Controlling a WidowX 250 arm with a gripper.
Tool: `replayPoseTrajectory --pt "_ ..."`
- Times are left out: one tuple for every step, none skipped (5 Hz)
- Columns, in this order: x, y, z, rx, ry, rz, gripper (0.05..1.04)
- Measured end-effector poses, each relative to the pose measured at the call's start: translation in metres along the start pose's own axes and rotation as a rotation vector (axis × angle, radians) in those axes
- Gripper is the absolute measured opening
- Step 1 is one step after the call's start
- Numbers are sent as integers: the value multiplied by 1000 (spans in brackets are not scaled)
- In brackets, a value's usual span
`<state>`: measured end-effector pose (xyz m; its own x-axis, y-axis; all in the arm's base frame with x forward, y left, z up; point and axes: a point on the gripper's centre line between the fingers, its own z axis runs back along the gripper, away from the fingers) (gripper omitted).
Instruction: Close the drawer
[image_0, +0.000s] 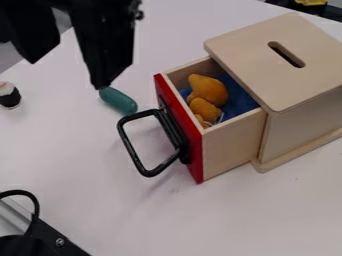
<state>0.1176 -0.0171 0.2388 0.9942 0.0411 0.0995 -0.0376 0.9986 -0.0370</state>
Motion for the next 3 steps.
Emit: replayPoseTrajectory --pt "-1 1 -3 4 13 -1 1000" --pt "7 23 -24 59 71 -50 1000" --pt "14 53 -43 54 93 -73 1000"
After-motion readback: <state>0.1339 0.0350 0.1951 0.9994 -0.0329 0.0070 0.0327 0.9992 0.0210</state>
